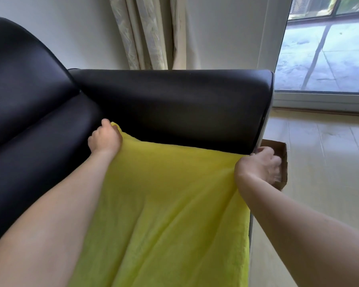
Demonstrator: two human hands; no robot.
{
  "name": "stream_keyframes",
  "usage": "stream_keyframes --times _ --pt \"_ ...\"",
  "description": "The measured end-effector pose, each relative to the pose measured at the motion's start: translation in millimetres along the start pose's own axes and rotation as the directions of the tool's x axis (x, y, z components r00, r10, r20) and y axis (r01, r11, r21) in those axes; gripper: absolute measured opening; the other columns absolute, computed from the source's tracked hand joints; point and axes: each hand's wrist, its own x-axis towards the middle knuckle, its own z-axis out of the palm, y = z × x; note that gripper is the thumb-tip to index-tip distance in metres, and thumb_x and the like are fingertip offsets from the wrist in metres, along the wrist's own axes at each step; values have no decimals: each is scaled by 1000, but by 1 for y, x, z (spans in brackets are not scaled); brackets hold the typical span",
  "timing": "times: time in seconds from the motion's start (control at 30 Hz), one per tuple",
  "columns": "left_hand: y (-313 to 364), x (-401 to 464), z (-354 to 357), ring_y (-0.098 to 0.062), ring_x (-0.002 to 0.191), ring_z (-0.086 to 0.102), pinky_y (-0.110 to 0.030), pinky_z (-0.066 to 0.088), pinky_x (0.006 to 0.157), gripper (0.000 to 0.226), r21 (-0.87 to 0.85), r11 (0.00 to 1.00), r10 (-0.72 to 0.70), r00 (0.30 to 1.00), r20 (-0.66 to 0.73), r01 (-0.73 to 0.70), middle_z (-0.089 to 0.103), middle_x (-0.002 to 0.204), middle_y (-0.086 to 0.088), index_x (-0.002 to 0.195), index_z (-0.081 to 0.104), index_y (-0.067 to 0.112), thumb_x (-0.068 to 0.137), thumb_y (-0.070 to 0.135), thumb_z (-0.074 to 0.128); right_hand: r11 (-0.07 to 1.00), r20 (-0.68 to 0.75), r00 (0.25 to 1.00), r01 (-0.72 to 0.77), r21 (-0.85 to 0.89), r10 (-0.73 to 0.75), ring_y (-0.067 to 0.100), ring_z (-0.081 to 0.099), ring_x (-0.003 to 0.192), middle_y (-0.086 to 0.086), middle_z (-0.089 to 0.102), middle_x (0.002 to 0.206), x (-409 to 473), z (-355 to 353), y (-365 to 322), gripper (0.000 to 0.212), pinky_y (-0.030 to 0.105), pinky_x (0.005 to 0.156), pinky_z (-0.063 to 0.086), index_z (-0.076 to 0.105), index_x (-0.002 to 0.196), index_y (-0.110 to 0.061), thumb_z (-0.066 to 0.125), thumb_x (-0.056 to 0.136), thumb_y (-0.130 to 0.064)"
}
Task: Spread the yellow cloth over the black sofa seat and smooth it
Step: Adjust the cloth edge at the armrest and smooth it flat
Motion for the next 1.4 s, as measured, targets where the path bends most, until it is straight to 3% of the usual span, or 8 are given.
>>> stream_keyframes --times 0.2,0.3,0.43,0.57,0.77,0.93,1.2,1.4 --pt "16 -44 11 -41 105 51 -49 40 87 32 26 969 248 951 -186 -247 53 116 -20 115 54 6 92 29 52 772 65 846 513 -375 -530 28 20 125 9 19 136 -22 1 22 66 40 110 18 21 147 -5 47 90 -25" --pt "16 -65 30 -35 132 37 -46 30 108 57 -100 983 170 966 197 -152 40 144 -15 141 40 12 98 49 37 726 124 815 563 -394 -565 26 18 121 4 17 129 -27 -4 45 65 36 107 12 28 147 -13 54 89 -22" --pt "11 -55 47 -26 149 3 -55 3 117 80 -1 996 76 862 501 -88 7 163 -3 154 15 29 89 74 22 352 265 416 900 -257 -870 32 46 107 8 48 117 -45 9 28 43 38 95 31 60 119 -13 68 77 -15" --pt "7 -50 45 -28 147 14 -51 6 118 77 -57 989 146 909 389 -135 17 161 -5 153 25 27 91 71 26 172 691 213 977 -130 -691 25 17 145 3 18 159 -46 30 1 57 41 119 9 21 153 -26 33 100 -44" --pt "-32 -37 45 -21 149 8 -38 8 119 69 -204 979 93 863 497 12 7 163 1 155 20 25 97 61 29 130 794 142 988 -80 -591 10 -7 149 -10 -5 163 -16 38 12 63 34 120 -7 -1 153 -42 17 96 -63" --pt "-14 -27 41 -25 148 11 -38 8 120 60 -12 978 200 915 351 -209 14 162 -8 153 24 13 103 45 24 118 812 132 990 -78 -569 8 -10 148 -12 -6 162 -16 47 6 66 34 121 -7 -6 154 -36 17 97 -61" --pt "-5 -36 65 -24 150 0 -48 0 119 71 -56 977 209 859 467 -208 3 163 1 154 10 38 92 72 19 111 827 92 993 -36 -555 5 -8 147 -12 -6 162 -6 49 -3 66 28 120 -8 -3 155 -30 20 99 -57" --pt "-14 -19 68 -24 149 4 -39 5 120 76 -35 968 238 855 461 -250 7 163 -1 156 11 29 93 70 23 77 820 132 991 -106 -557 3 -9 147 -13 -3 162 17 13 17 76 23 116 -13 -1 156 -30 3 90 -67"
